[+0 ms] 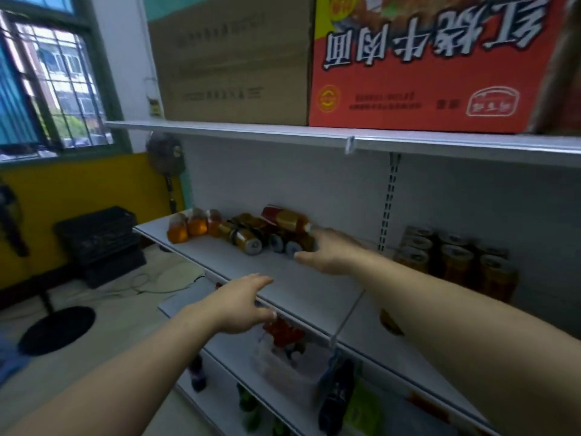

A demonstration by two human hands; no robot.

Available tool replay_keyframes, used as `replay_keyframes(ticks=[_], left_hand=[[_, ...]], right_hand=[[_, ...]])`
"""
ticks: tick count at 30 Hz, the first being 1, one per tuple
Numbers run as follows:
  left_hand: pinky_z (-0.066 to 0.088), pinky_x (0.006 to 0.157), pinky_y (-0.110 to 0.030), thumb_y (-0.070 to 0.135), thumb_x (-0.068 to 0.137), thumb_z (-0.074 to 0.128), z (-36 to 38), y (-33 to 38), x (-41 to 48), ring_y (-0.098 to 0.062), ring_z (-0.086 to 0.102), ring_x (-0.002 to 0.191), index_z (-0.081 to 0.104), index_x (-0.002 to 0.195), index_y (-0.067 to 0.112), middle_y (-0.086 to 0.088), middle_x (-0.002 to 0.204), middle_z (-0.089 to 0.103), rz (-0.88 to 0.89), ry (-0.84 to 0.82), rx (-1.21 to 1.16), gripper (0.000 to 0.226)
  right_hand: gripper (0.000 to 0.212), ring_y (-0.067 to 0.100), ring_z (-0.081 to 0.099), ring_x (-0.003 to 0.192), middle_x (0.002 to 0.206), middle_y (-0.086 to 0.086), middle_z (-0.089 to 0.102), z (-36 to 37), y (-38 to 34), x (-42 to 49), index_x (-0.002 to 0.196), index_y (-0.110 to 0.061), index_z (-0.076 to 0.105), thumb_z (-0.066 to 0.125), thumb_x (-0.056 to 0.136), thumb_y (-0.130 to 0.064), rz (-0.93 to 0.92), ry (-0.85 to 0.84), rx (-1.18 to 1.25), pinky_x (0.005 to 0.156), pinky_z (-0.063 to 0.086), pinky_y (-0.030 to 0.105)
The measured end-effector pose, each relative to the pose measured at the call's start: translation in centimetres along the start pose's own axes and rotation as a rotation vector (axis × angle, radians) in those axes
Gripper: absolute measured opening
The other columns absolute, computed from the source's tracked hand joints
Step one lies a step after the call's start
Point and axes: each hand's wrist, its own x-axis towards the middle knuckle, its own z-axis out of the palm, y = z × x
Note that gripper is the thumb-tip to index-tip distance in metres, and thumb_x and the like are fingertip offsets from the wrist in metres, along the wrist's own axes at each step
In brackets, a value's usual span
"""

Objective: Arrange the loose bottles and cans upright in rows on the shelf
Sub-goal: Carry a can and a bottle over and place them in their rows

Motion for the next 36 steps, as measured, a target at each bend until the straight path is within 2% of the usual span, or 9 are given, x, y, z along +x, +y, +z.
replay_keyframes(ticks=[5, 9, 15, 18, 20, 22, 24, 28, 36], left_hand=[[0.033, 0.105, -0.03, 0.049, 0.084, 0.058, -2.1, -5.7, 6.5, -0.019, 0.035, 0.133, 0.02, 0.147, 0.026, 0.001, 0.154, 0.023, -0.085, 0.026, 0.009, 0.077], [0.033, 0.101, -0.029, 0.049, 0.085, 0.058, -4.0, -9.8, 12.1, -0.02, 0.037, 0.132, 0.023, 0.147, 0.026, -0.001, 0.153, 0.027, -0.171, 0.047, -0.053, 0.075], [0.037, 0.082, -0.021, 0.043, 0.086, 0.06, -4.9, -14.3, 20.0, -0.014, 0.051, 0.111, 0.033, 0.141, 0.027, 0.001, 0.135, 0.046, -0.195, 0.095, -0.159, 0.064], [0.032, 0.09, -0.025, 0.042, 0.086, 0.059, -4.7, -15.7, 23.8, -0.007, 0.041, 0.108, 0.037, 0.129, 0.045, 0.015, 0.119, 0.044, 0.053, 0.212, -0.064, 0.048], [0.032, 0.102, -0.034, 0.048, 0.086, 0.057, -4.4, -16.8, 26.5, -0.021, 0.036, 0.129, 0.036, 0.137, 0.033, 0.003, 0.142, 0.036, 0.011, 0.151, -0.031, 0.058], [0.019, 0.112, -0.046, 0.055, 0.088, 0.049, -3.5, -18.0, 29.0, -0.032, 0.01, 0.142, 0.019, 0.148, 0.025, -0.004, 0.156, 0.012, -0.054, 0.024, 0.088, 0.073], [0.008, 0.113, -0.053, 0.06, 0.089, 0.04, -2.6, -19.1, 30.5, -0.035, -0.008, 0.143, 0.009, 0.149, 0.027, -0.005, 0.158, -0.002, -0.004, -0.023, 0.204, 0.075], [0.009, 0.113, -0.053, 0.059, 0.089, 0.042, -0.8, -21.6, 31.5, -0.035, -0.008, 0.143, 0.006, 0.149, 0.029, -0.009, 0.158, -0.001, 0.065, -0.005, 0.232, 0.077], [0.019, 0.111, -0.041, 0.033, 0.088, 0.049, 0.2, -25.6, 31.5, -0.03, 0.006, 0.142, 0.011, 0.149, 0.03, 0.003, 0.158, 0.006, 0.334, 0.131, 0.249, 0.072]], right_hand=[[0.063, 0.014, 0.057, 0.093, 0.131, -0.001, 0.053, 3.0, -0.1, 10.0, 0.135, -0.034, 0.045, 0.06, 0.078, -0.059, -0.066, 0.002, 0.13, 0.064, 0.039, 0.022], [0.068, 0.026, 0.053, 0.117, 0.14, 0.007, 0.049, 4.9, 0.8, 17.4, 0.143, -0.025, 0.039, 0.064, 0.084, -0.046, -0.035, 0.017, 0.155, 0.082, 0.038, 0.025], [0.079, 0.033, 0.047, 0.119, 0.139, 0.014, 0.042, 7.6, 3.0, 23.6, 0.144, -0.018, 0.032, 0.065, 0.08, -0.05, 0.166, -0.014, 0.086, 0.095, 0.045, 0.043], [0.089, 0.032, 0.044, 0.124, 0.143, 0.013, 0.038, 9.5, 4.1, 24.8, 0.147, -0.017, 0.023, 0.07, 0.078, -0.049, 0.212, -0.003, 0.089, 0.097, 0.044, 0.043], [0.094, 0.031, 0.041, 0.128, 0.147, 0.011, 0.036, 10.8, 4.6, 25.3, 0.15, -0.02, 0.018, 0.071, 0.078, -0.047, 0.23, 0.042, 0.092, 0.099, 0.042, 0.043], [0.097, 0.033, 0.036, 0.132, 0.15, 0.009, 0.032, 11.8, 4.8, 25.4, 0.151, -0.022, 0.011, 0.069, 0.079, -0.05, 0.274, 0.068, 0.03, 0.1, 0.041, 0.044], [0.096, 0.035, 0.034, 0.131, 0.151, 0.009, 0.031, 12.5, 4.7, 25.3, 0.152, -0.022, 0.007, 0.063, 0.082, -0.055, 0.313, 0.079, -0.104, 0.099, 0.039, 0.043], [0.083, 0.036, 0.042, 0.122, 0.145, 0.016, 0.036, 12.9, 3.8, 25.4, 0.151, -0.021, 0.007, 0.056, 0.09, -0.049, 0.386, 0.09, -0.09, 0.093, 0.039, 0.04], [0.053, 0.032, 0.052, 0.1, 0.116, 0.012, 0.043, 12.2, -1.3, 24.0, 0.134, -0.017, 0.048, 0.067, 0.087, -0.032, 0.388, 0.476, 0.187, 0.081, 0.041, 0.034]])
